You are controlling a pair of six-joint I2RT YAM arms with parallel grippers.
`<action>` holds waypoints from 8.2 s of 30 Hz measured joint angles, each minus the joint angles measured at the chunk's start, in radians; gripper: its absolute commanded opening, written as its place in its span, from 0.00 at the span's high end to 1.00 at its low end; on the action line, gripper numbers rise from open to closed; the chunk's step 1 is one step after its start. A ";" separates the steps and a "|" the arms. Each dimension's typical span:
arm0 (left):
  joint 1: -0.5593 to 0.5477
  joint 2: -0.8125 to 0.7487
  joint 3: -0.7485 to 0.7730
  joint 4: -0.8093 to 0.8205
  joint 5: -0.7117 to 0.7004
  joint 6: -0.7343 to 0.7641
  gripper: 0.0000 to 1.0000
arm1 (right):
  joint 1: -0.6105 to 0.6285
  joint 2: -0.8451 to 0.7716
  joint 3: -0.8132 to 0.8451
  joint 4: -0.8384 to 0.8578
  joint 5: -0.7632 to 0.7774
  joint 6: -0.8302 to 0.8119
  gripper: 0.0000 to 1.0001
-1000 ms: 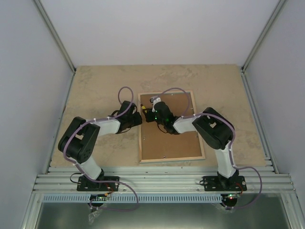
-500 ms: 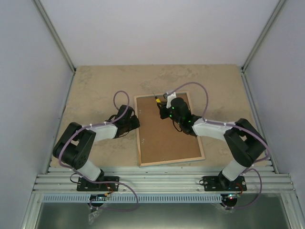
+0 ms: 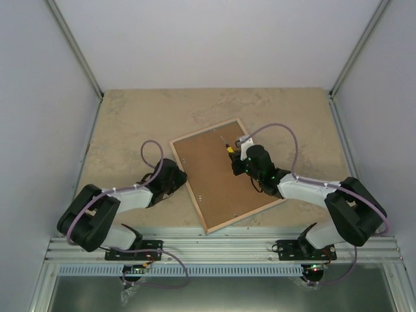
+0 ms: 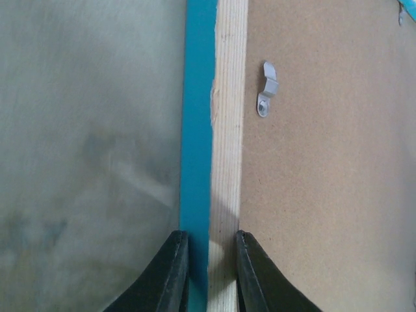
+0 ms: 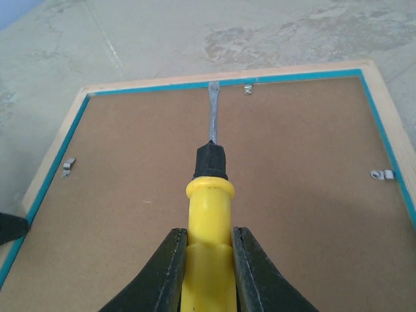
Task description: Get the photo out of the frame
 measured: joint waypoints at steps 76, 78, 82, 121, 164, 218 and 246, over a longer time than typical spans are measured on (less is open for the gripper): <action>0.143 0.628 0.924 -0.510 0.111 0.986 0.74 | -0.026 -0.092 -0.065 0.008 -0.053 -0.019 1.00; 0.142 0.598 0.881 -0.502 0.109 0.959 0.75 | -0.026 -0.092 -0.065 0.008 -0.057 -0.019 0.99; 0.142 0.532 0.788 -0.482 0.097 0.883 0.75 | -0.026 -0.092 -0.065 0.008 -0.066 -0.019 1.00; -0.013 0.093 0.329 -0.446 -0.024 0.381 0.63 | 0.091 0.109 0.042 0.008 -0.208 -0.045 0.99; -0.010 0.174 0.336 -0.385 -0.025 0.428 0.99 | 0.224 0.378 0.184 0.013 -0.109 0.111 1.00; -0.045 0.161 0.306 -0.347 -0.038 0.369 1.00 | 0.262 0.317 0.122 0.019 0.012 0.229 1.00; -0.036 0.155 0.278 -0.294 -0.026 0.350 1.00 | 0.300 0.399 0.170 0.081 0.068 0.335 1.00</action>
